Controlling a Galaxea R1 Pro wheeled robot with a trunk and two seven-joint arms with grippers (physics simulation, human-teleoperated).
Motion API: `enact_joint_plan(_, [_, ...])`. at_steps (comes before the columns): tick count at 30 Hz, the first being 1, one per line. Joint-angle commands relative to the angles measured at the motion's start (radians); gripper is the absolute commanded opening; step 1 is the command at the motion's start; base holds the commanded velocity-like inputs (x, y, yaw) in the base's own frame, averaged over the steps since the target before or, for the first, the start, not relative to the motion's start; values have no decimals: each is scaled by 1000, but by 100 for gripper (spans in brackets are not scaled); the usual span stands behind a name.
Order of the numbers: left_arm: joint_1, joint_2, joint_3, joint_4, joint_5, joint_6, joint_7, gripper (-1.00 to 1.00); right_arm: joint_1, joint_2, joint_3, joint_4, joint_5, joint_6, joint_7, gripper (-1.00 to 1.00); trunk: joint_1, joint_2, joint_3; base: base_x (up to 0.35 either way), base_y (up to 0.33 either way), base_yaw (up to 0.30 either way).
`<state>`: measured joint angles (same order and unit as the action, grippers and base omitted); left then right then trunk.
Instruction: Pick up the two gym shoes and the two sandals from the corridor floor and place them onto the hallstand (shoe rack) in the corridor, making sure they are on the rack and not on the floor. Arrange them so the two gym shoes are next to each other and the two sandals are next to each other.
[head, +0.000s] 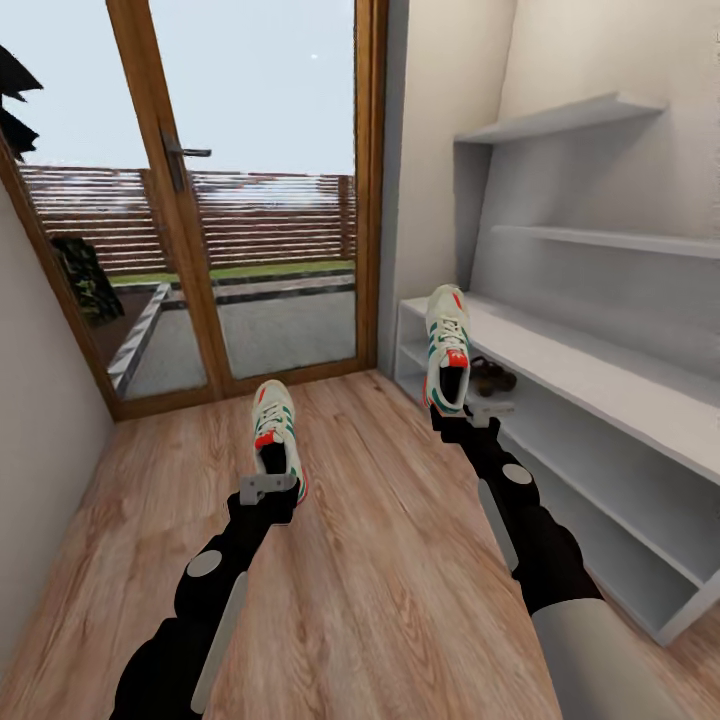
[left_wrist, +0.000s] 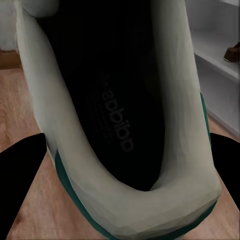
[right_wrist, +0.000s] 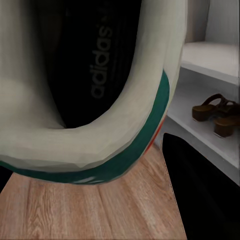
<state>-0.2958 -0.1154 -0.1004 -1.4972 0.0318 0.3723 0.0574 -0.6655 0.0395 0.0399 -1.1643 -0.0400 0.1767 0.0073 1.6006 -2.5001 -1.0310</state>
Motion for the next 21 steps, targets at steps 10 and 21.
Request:
enact_joint_plan(10, [0,0,-2,-2,2,4,7,-100,-1,0,0,-1,-5,6,0,-100,0,0,4,282,238,-239])
enact_joint_plan(21, [0,0,-2,-2,3,3,7,-100,-1,0,0,-1,-5,6,0,-100,0,0,10,52,34,-239])
